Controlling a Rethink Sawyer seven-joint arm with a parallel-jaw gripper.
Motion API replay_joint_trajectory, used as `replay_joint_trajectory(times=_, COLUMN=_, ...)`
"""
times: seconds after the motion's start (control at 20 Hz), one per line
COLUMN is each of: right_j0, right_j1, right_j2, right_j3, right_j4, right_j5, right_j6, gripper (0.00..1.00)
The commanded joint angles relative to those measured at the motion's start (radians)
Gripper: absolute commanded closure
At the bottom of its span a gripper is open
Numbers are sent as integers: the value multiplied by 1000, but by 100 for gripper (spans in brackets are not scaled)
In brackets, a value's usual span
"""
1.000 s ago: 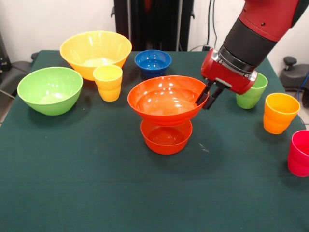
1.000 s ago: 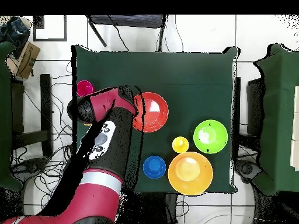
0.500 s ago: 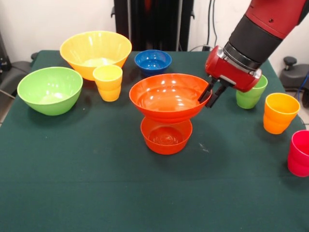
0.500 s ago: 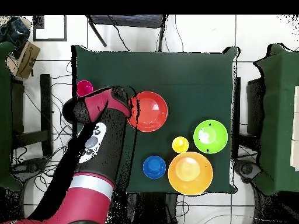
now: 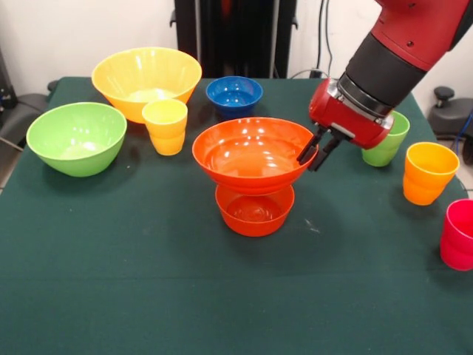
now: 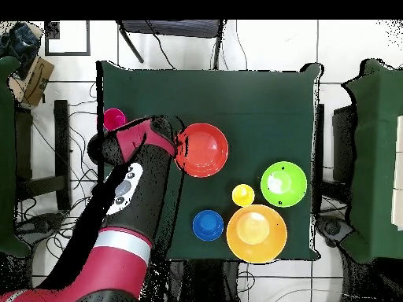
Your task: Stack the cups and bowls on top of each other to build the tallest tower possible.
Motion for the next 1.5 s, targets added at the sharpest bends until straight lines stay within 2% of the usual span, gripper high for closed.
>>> replay_joint_trajectory(times=0.05, right_j0=-4, right_j1=8, right_j2=55, right_j3=-39, right_j4=-27, right_j5=60, right_j6=9, gripper=100)
replay_joint_trajectory(times=1.5, right_j0=-28, right_j1=39, right_j2=72, right_j3=-115, right_j4=-19, right_j5=72, right_j6=-31, gripper=100)
